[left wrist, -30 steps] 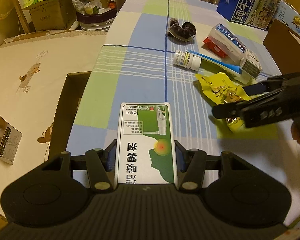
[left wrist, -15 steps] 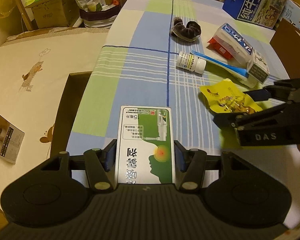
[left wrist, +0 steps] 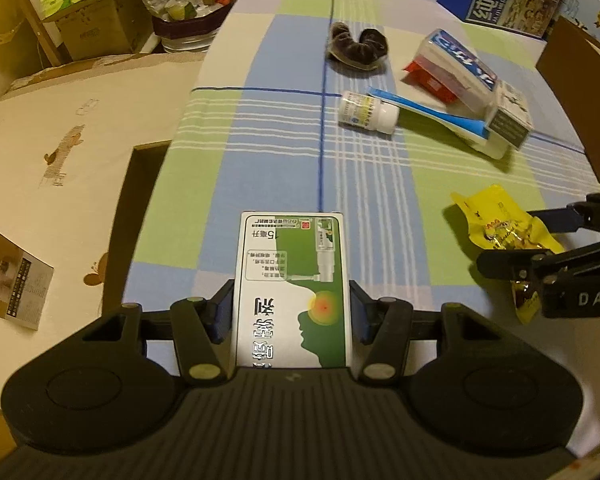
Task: Organize objects
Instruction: 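Lift the green box with the left tool while the right tool grasps the yellow snack packet, then carry green box and yellow packet into the open box and release both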
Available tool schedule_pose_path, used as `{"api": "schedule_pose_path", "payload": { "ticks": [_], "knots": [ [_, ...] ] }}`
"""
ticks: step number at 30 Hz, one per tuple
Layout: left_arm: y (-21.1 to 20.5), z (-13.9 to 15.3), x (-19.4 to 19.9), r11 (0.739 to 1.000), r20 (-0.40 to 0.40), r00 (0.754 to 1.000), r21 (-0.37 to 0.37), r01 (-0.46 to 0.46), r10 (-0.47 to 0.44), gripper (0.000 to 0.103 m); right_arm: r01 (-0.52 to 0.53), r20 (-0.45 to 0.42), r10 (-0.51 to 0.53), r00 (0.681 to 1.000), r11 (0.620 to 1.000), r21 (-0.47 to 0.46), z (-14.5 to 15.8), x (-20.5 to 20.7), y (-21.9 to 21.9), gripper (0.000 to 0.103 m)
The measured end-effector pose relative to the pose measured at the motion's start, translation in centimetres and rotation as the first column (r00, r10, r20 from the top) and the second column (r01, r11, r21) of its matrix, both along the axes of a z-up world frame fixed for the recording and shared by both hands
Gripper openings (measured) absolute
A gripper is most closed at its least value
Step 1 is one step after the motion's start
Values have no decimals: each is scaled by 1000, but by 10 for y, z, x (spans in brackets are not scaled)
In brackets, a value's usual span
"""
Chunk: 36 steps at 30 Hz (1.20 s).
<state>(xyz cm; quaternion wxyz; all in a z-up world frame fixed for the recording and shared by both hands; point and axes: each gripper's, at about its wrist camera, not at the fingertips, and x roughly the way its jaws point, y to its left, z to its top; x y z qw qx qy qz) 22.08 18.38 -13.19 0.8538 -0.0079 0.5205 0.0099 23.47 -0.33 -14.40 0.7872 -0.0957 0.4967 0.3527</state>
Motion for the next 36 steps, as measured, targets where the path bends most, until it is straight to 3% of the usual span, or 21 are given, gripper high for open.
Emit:
{"api": "schedule_pose_path", "payload": {
  "ticks": [10, 19, 27, 36],
  "knots": [
    [-21, 15, -20, 997, -1, 1000, -72, 27, -28, 51, 151, -59, -146, 987, 985, 85, 19, -7, -72, 65],
    [-79, 57, -26, 989, 72, 993, -106, 104, -97, 51, 284, -58, -279, 959, 947, 149, 55, -13, -161, 65],
    [-174, 91, -8, 957, 167, 958, -140, 255, -231, 51, 384, -19, -388, 921, 902, 199, 93, -11, -248, 65],
    [-289, 127, 32, 903, 274, 892, -137, 407, -360, 51, 485, 90, -520, 850, 836, 256, 146, 31, -352, 65]
  ]
}}
